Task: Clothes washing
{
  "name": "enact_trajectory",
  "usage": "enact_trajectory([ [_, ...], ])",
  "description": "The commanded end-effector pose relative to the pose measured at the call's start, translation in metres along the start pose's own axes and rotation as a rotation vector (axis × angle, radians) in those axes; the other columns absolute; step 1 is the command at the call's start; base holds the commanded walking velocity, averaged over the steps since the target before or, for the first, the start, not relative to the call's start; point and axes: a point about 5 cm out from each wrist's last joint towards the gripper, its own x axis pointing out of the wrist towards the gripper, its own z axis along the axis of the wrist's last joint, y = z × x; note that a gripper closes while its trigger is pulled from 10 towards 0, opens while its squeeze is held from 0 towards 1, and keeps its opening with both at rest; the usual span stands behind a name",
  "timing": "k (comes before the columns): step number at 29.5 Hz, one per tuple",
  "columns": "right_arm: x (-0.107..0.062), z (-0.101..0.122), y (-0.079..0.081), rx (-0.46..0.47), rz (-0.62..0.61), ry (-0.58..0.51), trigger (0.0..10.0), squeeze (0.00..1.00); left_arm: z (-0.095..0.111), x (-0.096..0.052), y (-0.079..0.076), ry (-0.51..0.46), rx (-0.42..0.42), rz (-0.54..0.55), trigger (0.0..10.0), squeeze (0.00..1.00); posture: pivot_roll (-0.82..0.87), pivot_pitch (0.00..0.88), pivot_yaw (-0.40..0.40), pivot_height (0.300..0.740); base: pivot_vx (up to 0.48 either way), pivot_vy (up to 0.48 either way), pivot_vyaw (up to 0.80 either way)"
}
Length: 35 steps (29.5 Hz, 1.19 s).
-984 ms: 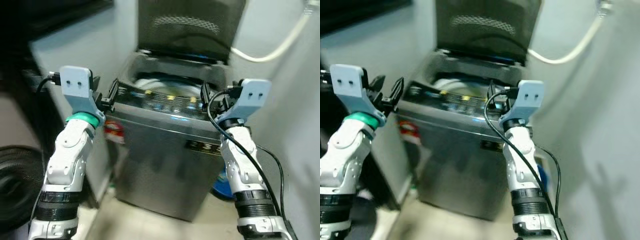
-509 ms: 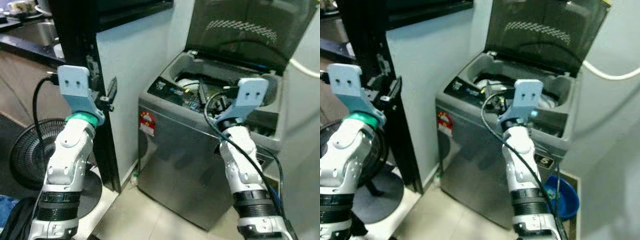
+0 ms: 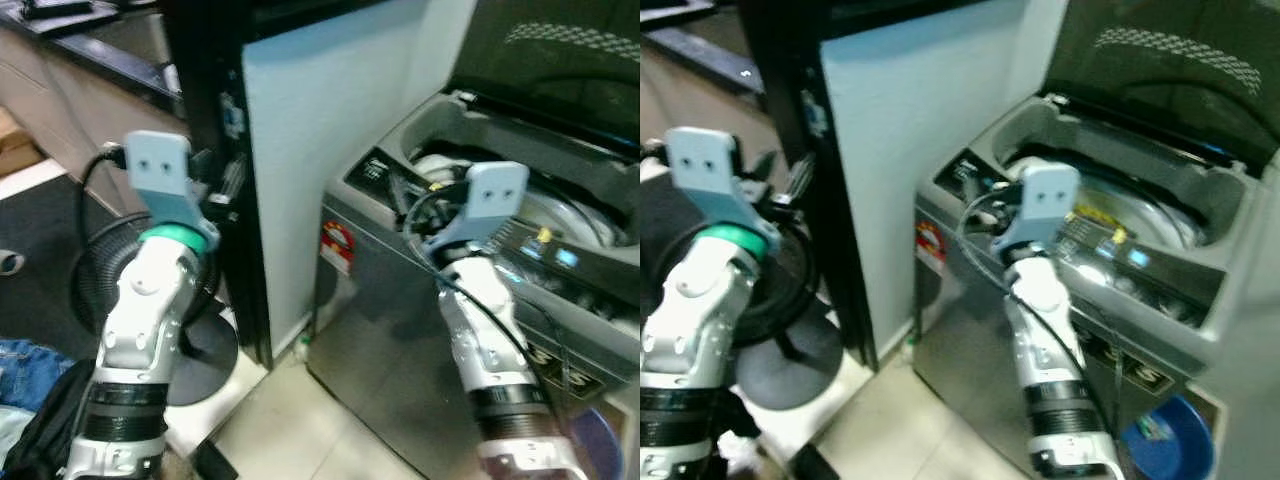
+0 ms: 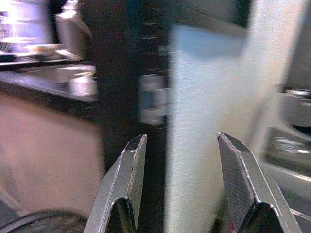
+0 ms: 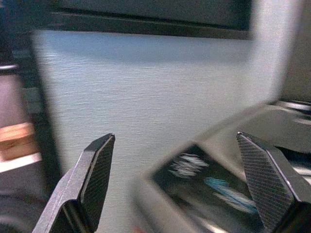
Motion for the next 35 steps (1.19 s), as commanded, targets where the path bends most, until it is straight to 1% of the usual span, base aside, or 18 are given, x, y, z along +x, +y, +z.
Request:
enact_trajectory([
  [1,-0.002,-0.002,0.006,0.017,0.028,0.008,10.0,0.0,-0.001,-0.002,0.001,0.008,0.003,0.007,10.0,0.0,0.08,0.006,0.005,0.74,0.0,0.0,0.79],
  [35,-0.005,-0.001,0.018,0.06,0.112,0.006,10.0,0.0,-0.003,-0.004,0.003,0.02,0.018,0.016,10.0,0.0,0.09,0.012,0.005,0.74,0.0,0.0,0.79],
])
